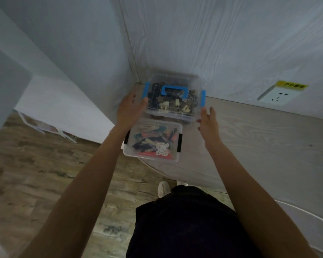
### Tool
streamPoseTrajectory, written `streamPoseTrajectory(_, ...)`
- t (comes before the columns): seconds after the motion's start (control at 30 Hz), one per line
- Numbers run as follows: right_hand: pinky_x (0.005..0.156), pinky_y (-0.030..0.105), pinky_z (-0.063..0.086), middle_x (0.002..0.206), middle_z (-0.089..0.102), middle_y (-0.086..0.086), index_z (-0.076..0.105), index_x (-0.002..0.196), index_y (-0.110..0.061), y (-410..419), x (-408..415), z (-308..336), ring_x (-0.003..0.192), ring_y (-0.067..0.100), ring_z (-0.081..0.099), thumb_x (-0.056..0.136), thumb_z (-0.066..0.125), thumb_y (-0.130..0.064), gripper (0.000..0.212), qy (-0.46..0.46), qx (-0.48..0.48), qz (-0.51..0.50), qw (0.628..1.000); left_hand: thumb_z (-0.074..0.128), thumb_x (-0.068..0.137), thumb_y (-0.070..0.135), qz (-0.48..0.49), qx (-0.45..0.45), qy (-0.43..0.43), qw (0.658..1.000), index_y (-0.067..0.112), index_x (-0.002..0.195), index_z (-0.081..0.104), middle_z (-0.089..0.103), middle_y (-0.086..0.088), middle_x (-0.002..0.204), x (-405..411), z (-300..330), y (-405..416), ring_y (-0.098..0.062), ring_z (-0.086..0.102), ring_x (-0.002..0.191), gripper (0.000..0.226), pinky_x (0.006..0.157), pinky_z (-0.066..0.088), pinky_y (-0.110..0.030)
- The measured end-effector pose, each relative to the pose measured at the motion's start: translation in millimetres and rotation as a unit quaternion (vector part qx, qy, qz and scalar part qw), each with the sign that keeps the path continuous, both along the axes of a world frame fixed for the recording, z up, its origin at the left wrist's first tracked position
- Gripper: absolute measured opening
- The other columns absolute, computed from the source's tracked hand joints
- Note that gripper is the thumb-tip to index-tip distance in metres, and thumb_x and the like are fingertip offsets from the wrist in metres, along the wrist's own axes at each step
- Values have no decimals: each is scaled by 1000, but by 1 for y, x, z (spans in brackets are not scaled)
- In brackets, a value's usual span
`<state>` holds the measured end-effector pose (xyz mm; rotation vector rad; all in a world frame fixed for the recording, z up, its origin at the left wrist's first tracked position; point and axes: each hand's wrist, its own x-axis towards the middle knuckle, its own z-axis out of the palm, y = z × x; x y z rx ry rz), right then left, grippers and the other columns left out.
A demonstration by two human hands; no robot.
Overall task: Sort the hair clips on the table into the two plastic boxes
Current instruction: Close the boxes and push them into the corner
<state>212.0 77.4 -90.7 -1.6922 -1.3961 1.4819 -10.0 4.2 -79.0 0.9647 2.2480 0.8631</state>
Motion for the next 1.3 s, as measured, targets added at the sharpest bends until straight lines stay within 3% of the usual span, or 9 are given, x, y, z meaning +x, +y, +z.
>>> streamPoseTrajectory(0.2, 88, 44, 50, 111, 61, 22, 55, 102, -4, -59, 5, 9, 95, 29, 61, 91, 55, -28, 27, -22, -140, 116, 983, 51, 89, 45, 67, -133, -38, 988, 13, 125, 52, 59, -10, 124, 16, -13, -73, -30, 54, 114, 48, 96, 40, -37)
streamPoseTrajectory(0.27, 88, 53, 51, 103, 61, 26, 54, 101, 1, -70, 3, 14, 96, 36, 62, 86, 63, -23, 30, -29, -114, 130, 985, 55, 89, 37, 82, -95, -51, 991, 13, 119, 57, 63, -9, 117, 26, -8, -87, -28, 57, 110, 39, 93, 42, -34)
streamPoseTrajectory(0.43, 66, 23, 48, 91, 60, 3, 52, 96, -13, -73, 19, 53, 80, 16, 59, 81, 67, -11, 21, 60, -59, 126, 988, 69, 80, 14, 128, 85, -133, 979, 16, 127, 56, 65, -1, 109, 36, 44, -109, -12, 61, 97, 48, 85, 50, -22)
streamPoseTrajectory(0.53, 72, 25, 48, 90, 64, -2, 56, 94, -17, -62, 24, 81, 79, 9, 61, 82, 63, -5, 18, 166, -29, 74, 983, 74, 74, 12, 108, 162, -193, 962, 18, 127, 55, 64, -3, 115, 33, 70, -96, -14, 61, 103, 56, 86, 52, -25)
streamPoseTrajectory(0.67, 76, 28, 52, 94, 63, -3, 55, 112, -10, -36, 17, 94, 82, 7, 62, 87, 54, -1, 26, 204, -5, 50, 978, 71, 70, 14, 80, 186, -218, 955, 22, 123, 57, 65, -5, 118, 30, 75, -57, -19, 62, 108, 55, 92, 52, -38)
streamPoseTrajectory(0.83, 82, 33, 51, 100, 65, -3, 55, 122, -8, 5, 2, 89, 90, 13, 62, 85, 51, 3, 38, 191, 23, 17, 981, 67, 78, 1, 68, 193, -196, 959, 9, 123, 59, 66, -4, 114, 22, 62, -5, -14, 63, 104, 47, 93, 51, -27)
streamPoseTrajectory(0.97, 75, 25, 43, 114, 58, 3, 50, 129, -14, 18, -5, 72, 94, 11, 58, 89, 56, -17, 40, 133, 23, 9, 991, 64, 82, 29, 27, 133, -145, 980, 23, 127, 57, 61, 12, 116, 8, 46, 10, 0, 57, 104, 46, 82, 42, -5)
streamPoseTrajectory(1.1, 95, 52, 37, 134, 39, 3, 24, 139, -36, 20, 1, 53, 117, 29, 43, 83, 56, -54, 68, 120, -116, 30, 986, 61, 67, 60, 51, 70, -207, 974, 30, 131, 48, 57, 3, 129, -8, 35, 20, -16, 56, 114, 72, 96, 46, -34)
streamPoseTrajectory(1.3, 90, 48, 48, 137, 45, 4, 33, 134, -32, 20, -6, 40, 118, 28, 49, 66, 55, -76, 84, 142, -114, -17, 983, 52, 87, 50, 14, 20, -295, 955, 21, 120, 52, 60, -2, 110, -4, 42, 31, -15, 59, 92, 44, 78, 47, -28)
